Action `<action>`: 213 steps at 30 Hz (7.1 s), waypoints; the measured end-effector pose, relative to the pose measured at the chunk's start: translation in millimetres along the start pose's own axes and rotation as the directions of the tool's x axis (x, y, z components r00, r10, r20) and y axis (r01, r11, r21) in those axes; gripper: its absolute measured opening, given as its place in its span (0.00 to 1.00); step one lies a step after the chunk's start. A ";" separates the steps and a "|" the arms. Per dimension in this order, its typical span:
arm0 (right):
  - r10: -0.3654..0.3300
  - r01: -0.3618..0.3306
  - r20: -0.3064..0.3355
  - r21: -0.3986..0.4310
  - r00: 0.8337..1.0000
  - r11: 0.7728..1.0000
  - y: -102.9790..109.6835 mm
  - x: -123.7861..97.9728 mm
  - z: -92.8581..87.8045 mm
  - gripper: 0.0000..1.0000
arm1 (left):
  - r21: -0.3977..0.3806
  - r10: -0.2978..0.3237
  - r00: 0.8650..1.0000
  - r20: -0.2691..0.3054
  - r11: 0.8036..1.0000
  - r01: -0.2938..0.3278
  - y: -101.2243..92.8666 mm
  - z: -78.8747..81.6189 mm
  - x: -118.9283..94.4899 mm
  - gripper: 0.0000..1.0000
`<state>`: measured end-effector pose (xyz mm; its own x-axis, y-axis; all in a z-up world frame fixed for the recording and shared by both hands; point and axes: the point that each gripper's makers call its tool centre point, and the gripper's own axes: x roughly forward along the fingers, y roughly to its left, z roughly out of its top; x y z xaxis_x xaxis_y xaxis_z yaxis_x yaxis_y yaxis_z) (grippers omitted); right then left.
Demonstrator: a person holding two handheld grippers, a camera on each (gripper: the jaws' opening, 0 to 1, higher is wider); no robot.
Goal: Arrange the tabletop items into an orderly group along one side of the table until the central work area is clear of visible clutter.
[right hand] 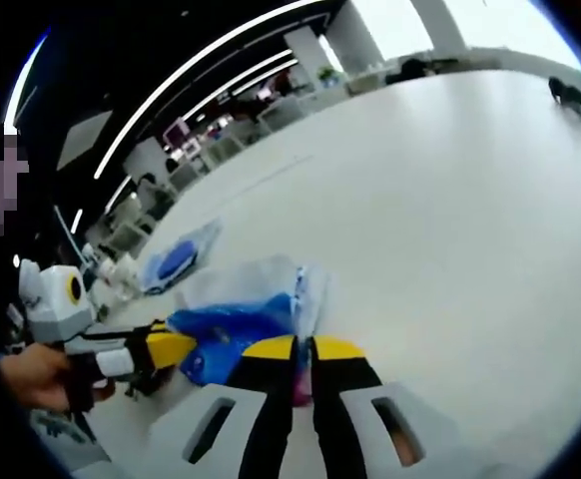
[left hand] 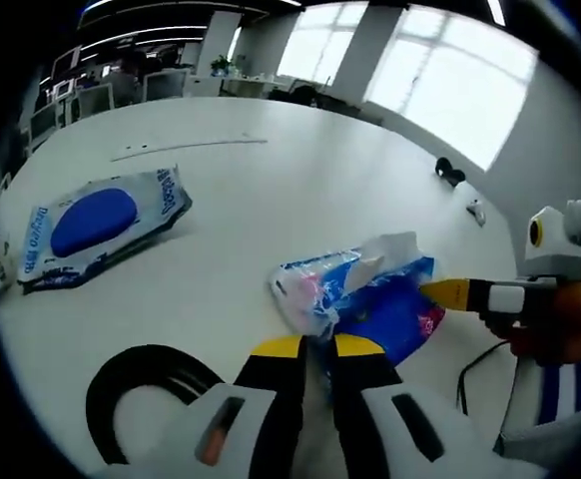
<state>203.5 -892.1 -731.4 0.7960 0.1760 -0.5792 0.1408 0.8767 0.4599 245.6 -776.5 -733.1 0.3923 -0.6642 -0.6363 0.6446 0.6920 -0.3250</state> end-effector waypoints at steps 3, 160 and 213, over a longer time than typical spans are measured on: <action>0.008 -0.008 0.008 0.004 1.000 1.000 2.2 -1.6 3.5 0.00 | 0.018 0.009 0.999 0.050 1.000 -0.010 -1.1 10.9 -4.7 0.06; 0.083 -0.083 0.043 0.000 0.996 0.997 17.1 133.1 116.1 0.08 | -0.111 0.205 0.979 -0.013 0.972 -0.205 103.4 117.0 42.6 0.20; 0.222 -0.215 -0.002 -0.266 0.975 0.940 66.4 70.0 58.7 0.53 | -0.027 0.161 0.980 0.113 0.987 -0.159 108.2 51.8 -75.7 0.42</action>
<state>303.1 -847.9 -701.9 0.8061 0.3672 -0.4641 -0.1950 0.9052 0.3776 319.6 -666.0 -683.8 0.5626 -0.5719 -0.5970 0.5560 0.7962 -0.2386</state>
